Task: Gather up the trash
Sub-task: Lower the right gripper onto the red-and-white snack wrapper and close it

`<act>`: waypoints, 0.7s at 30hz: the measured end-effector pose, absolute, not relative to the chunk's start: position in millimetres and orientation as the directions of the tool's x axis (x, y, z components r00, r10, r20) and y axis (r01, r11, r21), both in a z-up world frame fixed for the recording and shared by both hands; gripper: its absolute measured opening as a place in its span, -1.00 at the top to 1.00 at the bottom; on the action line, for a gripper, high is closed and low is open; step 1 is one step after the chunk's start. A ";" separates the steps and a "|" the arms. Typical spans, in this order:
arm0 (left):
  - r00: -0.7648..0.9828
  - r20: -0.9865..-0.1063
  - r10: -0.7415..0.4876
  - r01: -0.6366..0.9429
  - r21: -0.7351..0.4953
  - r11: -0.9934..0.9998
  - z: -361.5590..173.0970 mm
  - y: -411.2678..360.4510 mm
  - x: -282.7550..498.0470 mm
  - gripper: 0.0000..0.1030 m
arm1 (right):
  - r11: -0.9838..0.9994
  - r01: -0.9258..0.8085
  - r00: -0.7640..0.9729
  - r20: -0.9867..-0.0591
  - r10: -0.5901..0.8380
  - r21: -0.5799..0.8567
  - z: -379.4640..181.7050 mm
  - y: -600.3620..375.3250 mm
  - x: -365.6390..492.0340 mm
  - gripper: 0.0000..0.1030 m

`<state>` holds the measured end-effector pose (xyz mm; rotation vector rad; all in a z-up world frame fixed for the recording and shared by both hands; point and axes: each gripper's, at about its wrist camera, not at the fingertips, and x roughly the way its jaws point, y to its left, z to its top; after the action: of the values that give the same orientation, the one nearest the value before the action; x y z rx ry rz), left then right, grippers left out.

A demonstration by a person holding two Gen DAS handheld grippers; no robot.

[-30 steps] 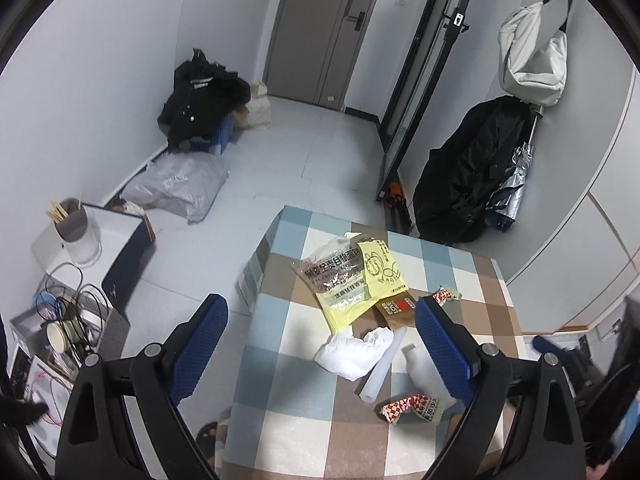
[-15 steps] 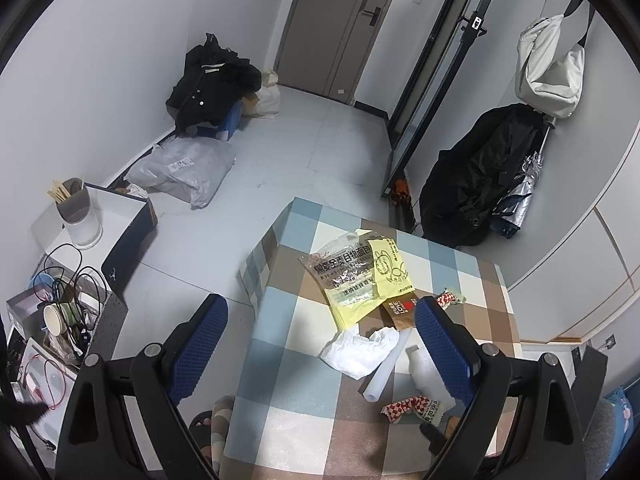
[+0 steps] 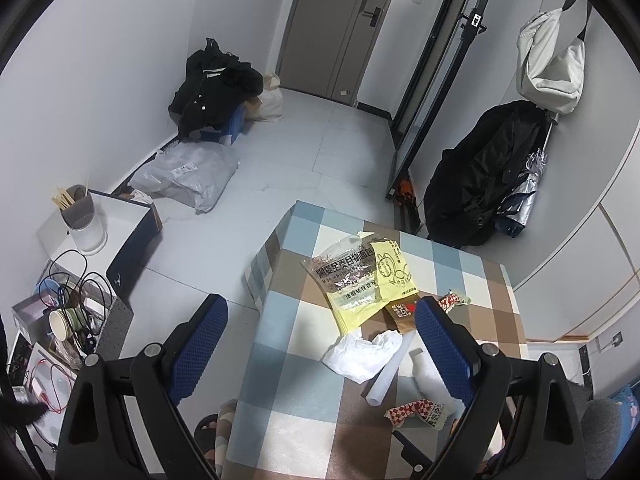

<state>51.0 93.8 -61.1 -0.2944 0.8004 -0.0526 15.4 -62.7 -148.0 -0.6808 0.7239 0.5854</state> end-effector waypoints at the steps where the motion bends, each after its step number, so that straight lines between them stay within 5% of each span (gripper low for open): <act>1: 0.694 -0.701 -0.161 -0.066 -0.285 0.956 -61.8 94.7 51.4 -0.80 | 0.626 -0.695 0.604 -0.760 0.241 -0.354 -150.4 -61.2 16.0 -0.18; 11: 0.676 -0.711 -0.194 -0.072 -0.325 0.943 -64.5 98.9 55.2 -0.80 | 0.599 -0.729 0.555 -0.798 0.234 -0.331 -163.8 -56.3 21.2 0.37; 12: 0.676 -0.711 -0.193 -0.074 -0.326 0.942 -64.2 99.0 55.5 -0.80 | 0.600 -0.737 0.536 -0.810 0.237 -0.312 -165.2 -56.6 22.6 0.61; 21: 0.679 -0.707 -0.196 -0.085 -0.341 0.936 -63.5 104.2 55.7 -0.80 | 0.631 -0.737 0.508 -0.815 0.279 -0.243 -161.7 -60.5 21.1 0.61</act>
<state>55.7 104.2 -63.5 -0.3646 0.8269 -0.0637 21.1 -60.5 -161.7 -0.6316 0.8235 0.6635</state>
